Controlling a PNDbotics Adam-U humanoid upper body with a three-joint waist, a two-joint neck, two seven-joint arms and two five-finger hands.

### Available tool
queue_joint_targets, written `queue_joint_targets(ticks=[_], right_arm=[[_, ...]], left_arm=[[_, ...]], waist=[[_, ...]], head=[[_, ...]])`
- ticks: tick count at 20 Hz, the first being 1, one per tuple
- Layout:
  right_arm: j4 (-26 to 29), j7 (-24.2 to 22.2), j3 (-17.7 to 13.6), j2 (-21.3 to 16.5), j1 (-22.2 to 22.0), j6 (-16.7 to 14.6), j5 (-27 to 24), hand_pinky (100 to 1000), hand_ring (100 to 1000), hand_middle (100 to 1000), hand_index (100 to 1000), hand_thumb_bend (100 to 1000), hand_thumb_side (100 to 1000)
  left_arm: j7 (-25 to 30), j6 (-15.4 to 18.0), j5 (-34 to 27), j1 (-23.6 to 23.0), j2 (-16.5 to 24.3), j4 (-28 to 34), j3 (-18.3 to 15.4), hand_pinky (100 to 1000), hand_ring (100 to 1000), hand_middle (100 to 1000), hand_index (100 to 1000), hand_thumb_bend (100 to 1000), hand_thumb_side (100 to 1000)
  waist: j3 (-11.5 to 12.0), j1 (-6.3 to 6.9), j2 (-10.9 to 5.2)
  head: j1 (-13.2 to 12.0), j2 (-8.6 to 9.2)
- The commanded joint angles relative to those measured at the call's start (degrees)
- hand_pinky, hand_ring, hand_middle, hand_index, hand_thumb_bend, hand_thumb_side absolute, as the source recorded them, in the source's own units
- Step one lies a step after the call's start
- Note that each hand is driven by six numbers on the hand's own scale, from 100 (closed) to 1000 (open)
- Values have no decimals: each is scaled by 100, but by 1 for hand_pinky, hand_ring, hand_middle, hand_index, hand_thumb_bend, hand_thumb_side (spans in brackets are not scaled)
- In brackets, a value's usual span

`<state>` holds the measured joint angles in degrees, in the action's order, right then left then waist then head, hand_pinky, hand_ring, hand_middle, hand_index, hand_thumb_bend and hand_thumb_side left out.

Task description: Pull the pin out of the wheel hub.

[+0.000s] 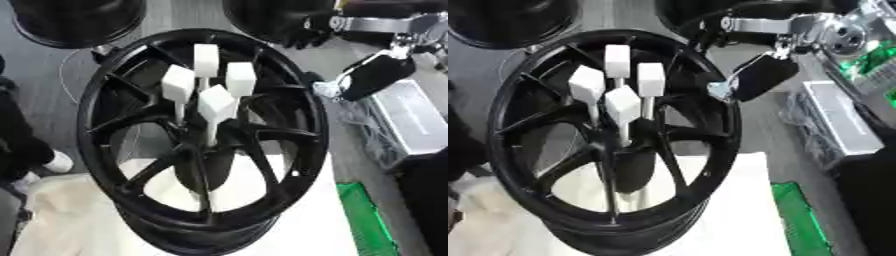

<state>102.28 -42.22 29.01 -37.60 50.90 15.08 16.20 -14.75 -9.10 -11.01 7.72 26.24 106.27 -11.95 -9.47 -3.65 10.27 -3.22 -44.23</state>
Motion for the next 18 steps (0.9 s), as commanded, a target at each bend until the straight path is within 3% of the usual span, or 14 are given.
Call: queue_joint_targets(ticks=[1,18], right_arm=[[-36,72,-65,-20,96,8,138,900,903,856,1000,100,240],[-320,196,80,299,320,-103,213,910,905,864,1000,100,235]], left_arm=[[-13,0,25,40,163,61,-66,617,742,671,771,100,854],[25,2,19,91,173,53,-45,617,742,670,771,100,852]], waist=[[6,33,-127],[158,26,-137]], head=[[6,11],[177,11]])
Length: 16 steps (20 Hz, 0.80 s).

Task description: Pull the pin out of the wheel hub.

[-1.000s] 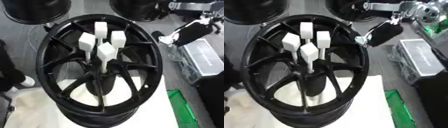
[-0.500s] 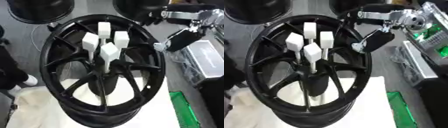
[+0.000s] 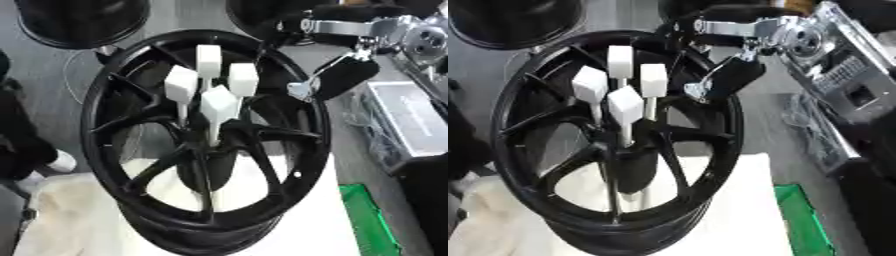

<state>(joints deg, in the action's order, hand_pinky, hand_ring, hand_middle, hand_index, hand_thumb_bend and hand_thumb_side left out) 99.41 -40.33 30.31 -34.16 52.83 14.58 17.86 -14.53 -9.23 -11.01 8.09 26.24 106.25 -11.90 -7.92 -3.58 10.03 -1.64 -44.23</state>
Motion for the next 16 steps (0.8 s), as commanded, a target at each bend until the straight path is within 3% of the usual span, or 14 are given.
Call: queue_joint_targets(ticks=[1,3,10,16], right_arm=[[-48,7,-49,-38,130,-66,53,910,905,864,1000,100,235],[-59,11,-51,-21,138,-87,55,915,906,865,1000,141,193],[-188,-77,-48,137,143,-201,57,925,920,869,1000,147,177],[-221,-153,-93,134,159,-316,-39,924,917,867,1000,155,261]], left_arm=[[2,16,19,53,173,55,-52,617,742,670,771,100,852],[5,13,19,56,170,53,-49,617,742,669,771,100,857],[81,-6,21,152,146,41,-9,618,741,669,771,100,857],[97,-7,15,184,158,43,-1,618,741,668,771,100,856]], waist=[[4,19,-112],[15,19,-101],[151,3,-38],[221,-1,-15]], head=[[19,11],[36,11],[149,11],[216,11]])
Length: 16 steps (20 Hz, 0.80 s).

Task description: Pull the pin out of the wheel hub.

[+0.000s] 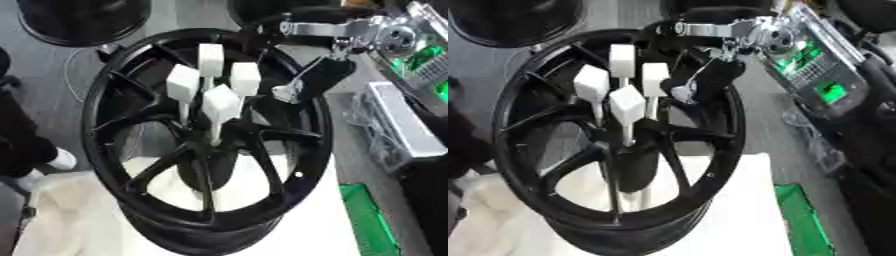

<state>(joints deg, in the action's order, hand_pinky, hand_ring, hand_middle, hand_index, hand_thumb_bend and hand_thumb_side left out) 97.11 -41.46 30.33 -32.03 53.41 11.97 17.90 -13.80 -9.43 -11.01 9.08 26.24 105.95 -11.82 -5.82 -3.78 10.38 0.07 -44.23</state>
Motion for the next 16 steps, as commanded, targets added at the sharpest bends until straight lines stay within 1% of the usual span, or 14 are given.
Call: queue_joint_targets(ticks=[1,5,11,16], right_arm=[[21,-68,-77,-75,102,-67,-56,925,917,867,1000,156,271],[43,-103,-69,-71,102,-60,-38,925,916,869,1000,159,281],[3,-13,-92,-73,90,-52,62,927,920,873,992,173,278],[-24,48,-94,-76,79,-50,111,927,922,878,994,167,280]], left_arm=[[27,12,14,93,161,74,-5,618,741,668,771,100,856],[38,7,21,94,149,73,1,618,741,668,772,100,860],[39,7,29,86,148,78,-5,618,741,667,772,100,862],[40,6,35,82,146,82,-8,618,741,667,772,100,864]], waist=[[14,18,-40],[24,6,-3],[54,5,44],[64,0,78]], head=[[61,11],[110,11],[151,11],[176,11]])
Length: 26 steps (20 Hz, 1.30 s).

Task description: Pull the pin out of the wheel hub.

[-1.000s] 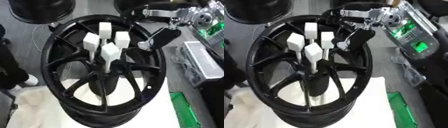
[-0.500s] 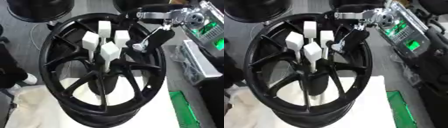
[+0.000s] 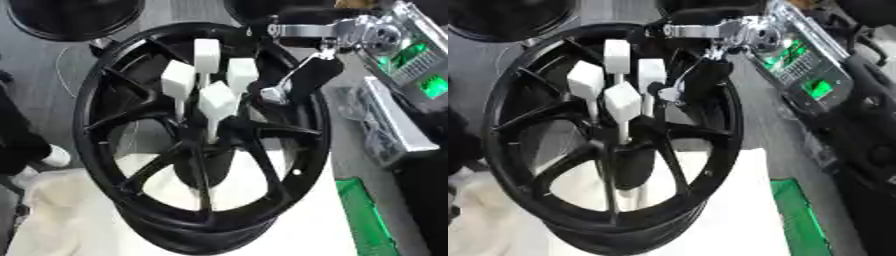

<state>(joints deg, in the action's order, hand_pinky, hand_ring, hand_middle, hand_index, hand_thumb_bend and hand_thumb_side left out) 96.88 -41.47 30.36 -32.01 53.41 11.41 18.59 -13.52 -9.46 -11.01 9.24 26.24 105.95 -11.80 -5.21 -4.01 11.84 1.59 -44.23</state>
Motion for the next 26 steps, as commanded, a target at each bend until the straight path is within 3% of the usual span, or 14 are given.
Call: queue_joint_targets(ticks=[1,5,6,8,26], right_arm=[[-5,61,-100,-77,79,8,49,928,923,879,995,167,278],[-15,120,-123,-87,88,8,83,930,924,887,996,167,262],[-19,139,-130,-95,88,10,98,934,933,894,997,128,241],[-46,188,-143,-106,81,24,141,938,944,897,995,182,252],[-315,251,-120,-94,11,91,264,926,920,854,981,155,308]], left_arm=[[12,9,36,66,146,83,-10,618,741,667,772,100,864],[14,8,40,65,147,85,-8,619,741,667,772,100,865],[14,8,43,65,147,87,-9,619,741,668,772,100,865],[10,9,47,65,144,90,-12,619,741,668,772,100,865],[15,7,72,72,132,109,-21,620,742,668,772,100,869]], waist=[[6,22,-60],[17,23,-35],[20,23,-30],[32,23,-22],[123,9,116]], head=[[32,11],[54,11],[62,11],[84,11],[241,11]])
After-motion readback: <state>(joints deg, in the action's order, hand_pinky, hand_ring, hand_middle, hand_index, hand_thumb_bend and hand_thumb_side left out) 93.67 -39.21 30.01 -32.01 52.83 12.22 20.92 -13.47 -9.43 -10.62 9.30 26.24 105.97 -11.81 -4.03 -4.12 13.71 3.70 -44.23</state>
